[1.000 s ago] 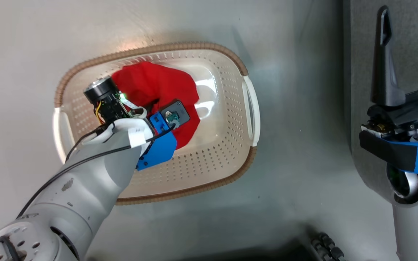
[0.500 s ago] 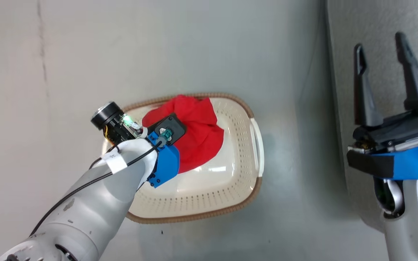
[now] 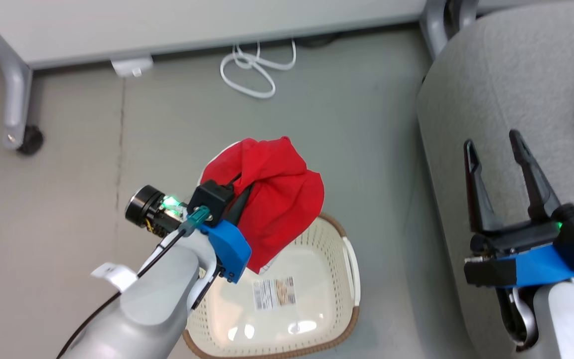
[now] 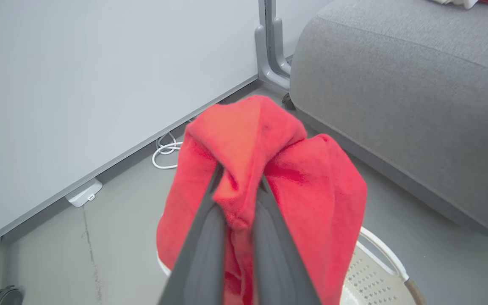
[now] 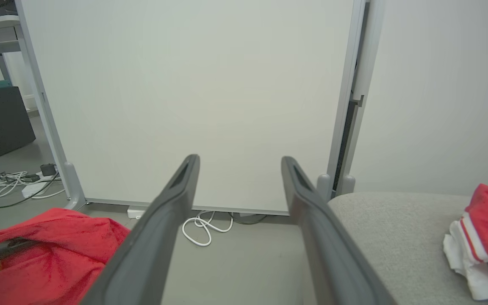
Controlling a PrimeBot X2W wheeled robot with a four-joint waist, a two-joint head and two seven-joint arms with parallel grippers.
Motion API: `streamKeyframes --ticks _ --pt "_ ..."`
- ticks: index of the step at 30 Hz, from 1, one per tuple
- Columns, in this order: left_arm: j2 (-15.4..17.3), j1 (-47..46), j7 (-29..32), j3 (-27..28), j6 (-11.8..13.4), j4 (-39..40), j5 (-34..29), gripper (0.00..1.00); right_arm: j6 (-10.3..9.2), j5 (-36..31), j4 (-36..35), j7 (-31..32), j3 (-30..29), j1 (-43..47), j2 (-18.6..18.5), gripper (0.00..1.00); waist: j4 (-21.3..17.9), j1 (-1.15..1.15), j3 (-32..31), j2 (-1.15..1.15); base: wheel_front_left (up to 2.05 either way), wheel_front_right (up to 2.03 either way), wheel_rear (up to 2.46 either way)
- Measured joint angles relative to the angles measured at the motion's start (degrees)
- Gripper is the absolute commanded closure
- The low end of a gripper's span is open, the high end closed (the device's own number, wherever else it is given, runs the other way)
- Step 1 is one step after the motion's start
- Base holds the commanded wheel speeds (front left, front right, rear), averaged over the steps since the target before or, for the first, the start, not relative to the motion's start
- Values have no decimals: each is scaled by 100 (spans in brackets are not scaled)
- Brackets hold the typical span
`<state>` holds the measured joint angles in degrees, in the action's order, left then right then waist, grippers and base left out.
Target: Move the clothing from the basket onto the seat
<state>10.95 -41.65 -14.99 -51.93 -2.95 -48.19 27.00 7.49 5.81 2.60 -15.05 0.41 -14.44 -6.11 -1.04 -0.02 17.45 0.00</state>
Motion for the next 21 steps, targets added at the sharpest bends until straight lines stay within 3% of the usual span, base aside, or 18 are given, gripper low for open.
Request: streamKeyframes --ticks 6,12,21 --pt "113 627 0 760 115 1074 -288 100 -1 25 138 0 -18 337 32 0 27 0 -702 0 0 0 0" --pt "64 1004 0 1380 34 1971 -515 100 -1 41 185 0 -27 617 99 0 85 0 -1283 0 0 0 0" --pt "3 1095 -1 1673 -176 3051 -855 100 -1 91 226 0 -12 829 202 0 231 0 -1683 0 0 0 0"
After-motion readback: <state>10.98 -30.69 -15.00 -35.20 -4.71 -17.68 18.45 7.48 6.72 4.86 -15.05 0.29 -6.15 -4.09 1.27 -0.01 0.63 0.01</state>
